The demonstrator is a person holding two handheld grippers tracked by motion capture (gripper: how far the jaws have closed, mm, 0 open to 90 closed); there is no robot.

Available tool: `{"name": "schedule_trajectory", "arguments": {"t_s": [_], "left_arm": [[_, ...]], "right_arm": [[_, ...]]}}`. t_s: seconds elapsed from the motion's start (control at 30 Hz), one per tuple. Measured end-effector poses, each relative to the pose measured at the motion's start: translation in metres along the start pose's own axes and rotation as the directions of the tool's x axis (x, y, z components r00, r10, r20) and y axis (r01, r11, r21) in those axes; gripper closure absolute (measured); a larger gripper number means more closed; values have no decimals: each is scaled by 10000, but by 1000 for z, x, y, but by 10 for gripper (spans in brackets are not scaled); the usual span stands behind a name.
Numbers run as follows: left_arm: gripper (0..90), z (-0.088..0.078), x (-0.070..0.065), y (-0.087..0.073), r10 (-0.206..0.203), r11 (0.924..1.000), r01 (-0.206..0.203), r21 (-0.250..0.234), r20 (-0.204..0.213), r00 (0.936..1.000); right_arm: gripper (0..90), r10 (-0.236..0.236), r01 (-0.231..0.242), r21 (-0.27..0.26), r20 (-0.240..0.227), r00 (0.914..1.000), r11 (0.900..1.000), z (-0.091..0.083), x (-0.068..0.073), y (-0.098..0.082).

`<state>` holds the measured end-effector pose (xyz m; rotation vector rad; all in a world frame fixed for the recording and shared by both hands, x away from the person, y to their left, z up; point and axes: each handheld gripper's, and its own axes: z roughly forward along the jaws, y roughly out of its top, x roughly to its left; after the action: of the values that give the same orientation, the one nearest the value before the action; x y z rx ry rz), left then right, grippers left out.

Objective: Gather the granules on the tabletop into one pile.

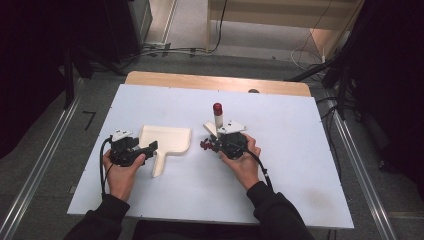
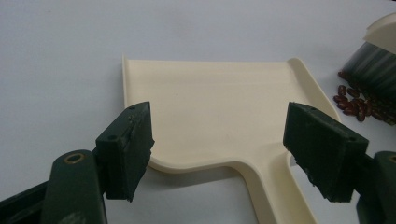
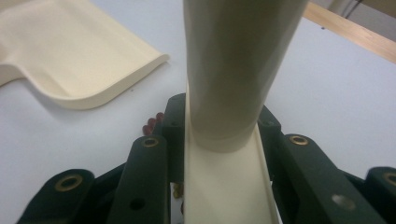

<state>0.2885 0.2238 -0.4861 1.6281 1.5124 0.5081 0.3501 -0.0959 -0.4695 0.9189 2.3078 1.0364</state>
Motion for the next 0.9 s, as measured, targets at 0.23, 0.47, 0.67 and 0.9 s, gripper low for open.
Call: {"name": "schedule_trajectory", "arguments": {"t_s": [0.23,0.47,0.67,0.9], "left_arm": [[250,0,0,0,6,10000,-6,12,-4,10000],[250,-1,0,0,14,10000,-14,21,-1,10000],[250,0,0,0,-8,10000,8,21,5,10000],[250,0,0,0,-28,10000,28,14,-6,10000]], "right_arm": [[644,-601,600,-26,-547,9967,9982,-5,-6,-1],[643,-758,755,-96,-305,9967,9971,-7,-7,-1],[644,-429,427,-474,-52,9991,9980,-7,-19,2],[643,-1306,1318,-506,263,9911,9900,2,-29,13]]}}
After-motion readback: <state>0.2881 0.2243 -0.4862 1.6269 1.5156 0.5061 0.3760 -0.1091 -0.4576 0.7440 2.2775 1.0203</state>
